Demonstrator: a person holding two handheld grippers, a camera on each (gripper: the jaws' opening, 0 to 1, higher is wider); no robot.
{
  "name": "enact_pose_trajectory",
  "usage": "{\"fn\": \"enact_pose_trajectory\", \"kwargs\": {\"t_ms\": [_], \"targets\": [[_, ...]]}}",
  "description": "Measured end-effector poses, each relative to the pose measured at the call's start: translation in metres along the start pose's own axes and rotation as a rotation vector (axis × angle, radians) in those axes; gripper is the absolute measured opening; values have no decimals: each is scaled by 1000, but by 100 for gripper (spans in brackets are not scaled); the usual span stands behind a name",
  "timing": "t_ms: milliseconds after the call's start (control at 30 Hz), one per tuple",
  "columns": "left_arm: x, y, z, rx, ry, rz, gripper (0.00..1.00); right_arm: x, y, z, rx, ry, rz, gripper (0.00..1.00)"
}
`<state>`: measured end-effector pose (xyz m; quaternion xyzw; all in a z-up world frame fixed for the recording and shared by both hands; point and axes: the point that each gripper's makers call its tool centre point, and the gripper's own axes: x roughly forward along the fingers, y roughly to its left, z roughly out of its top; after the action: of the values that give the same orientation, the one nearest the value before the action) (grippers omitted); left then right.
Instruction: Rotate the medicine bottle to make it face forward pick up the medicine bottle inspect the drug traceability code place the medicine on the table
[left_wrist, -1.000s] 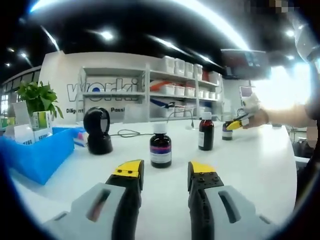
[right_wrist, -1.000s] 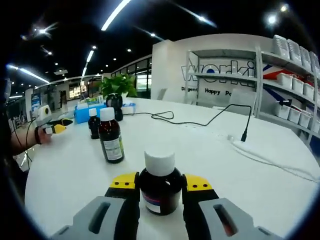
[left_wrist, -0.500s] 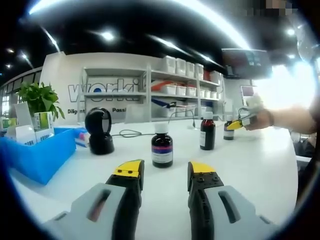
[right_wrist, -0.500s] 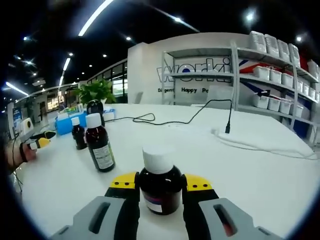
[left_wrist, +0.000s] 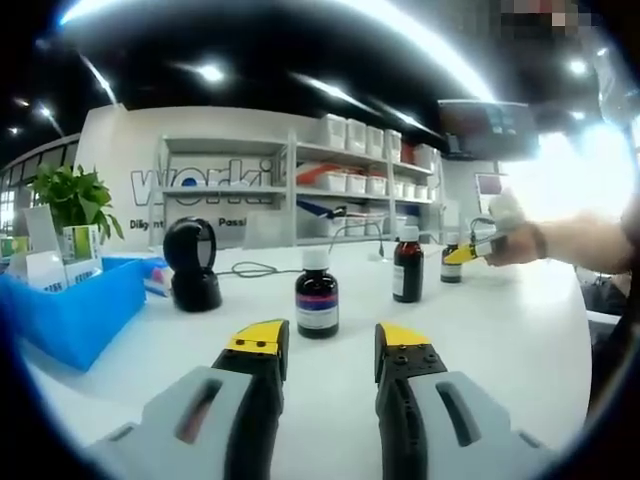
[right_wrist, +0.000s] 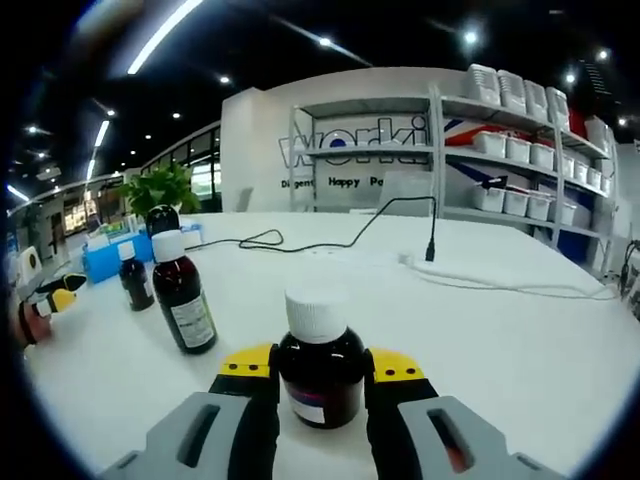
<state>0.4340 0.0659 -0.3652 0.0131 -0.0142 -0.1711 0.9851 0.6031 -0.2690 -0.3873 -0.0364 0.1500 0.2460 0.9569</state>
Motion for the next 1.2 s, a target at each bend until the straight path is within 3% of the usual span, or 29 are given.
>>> {"fn": "enact_pose_trajectory", "kwargs": {"t_ms": [167, 233, 267, 333, 633, 800, 933, 967, 1200], "targets": [[-1, 0, 2, -6, -11, 1, 27, 2, -1, -2, 28, 6, 12, 33], [-1, 0, 1, -5, -9, 0, 27, 3, 2, 2, 55, -15, 22, 49], [0, 1, 0, -5, -2, 0, 27, 4, 4, 2, 24, -2, 33, 54], [0, 1, 0, -8, -2, 2, 27, -3, 10, 6, -58, 6, 64, 52], [-1, -1, 2, -7, -7, -2, 27, -11, 6, 22, -192, -18, 176, 53], [-1, -2, 1, -2, -4, -3, 27, -15, 6, 28, -225, -14, 284, 51], [-1, -2, 1, -4, -5, -5, 27, -19, 9, 33, -282, -46, 388, 50], [-1, -2, 1, -2, -4, -6, 27, -23, 16, 38, -332, -88, 422, 49], [-1, -3, 0, -4, 2, -8, 27, -15, 18, 30, -425, -32, 506, 46]]}}
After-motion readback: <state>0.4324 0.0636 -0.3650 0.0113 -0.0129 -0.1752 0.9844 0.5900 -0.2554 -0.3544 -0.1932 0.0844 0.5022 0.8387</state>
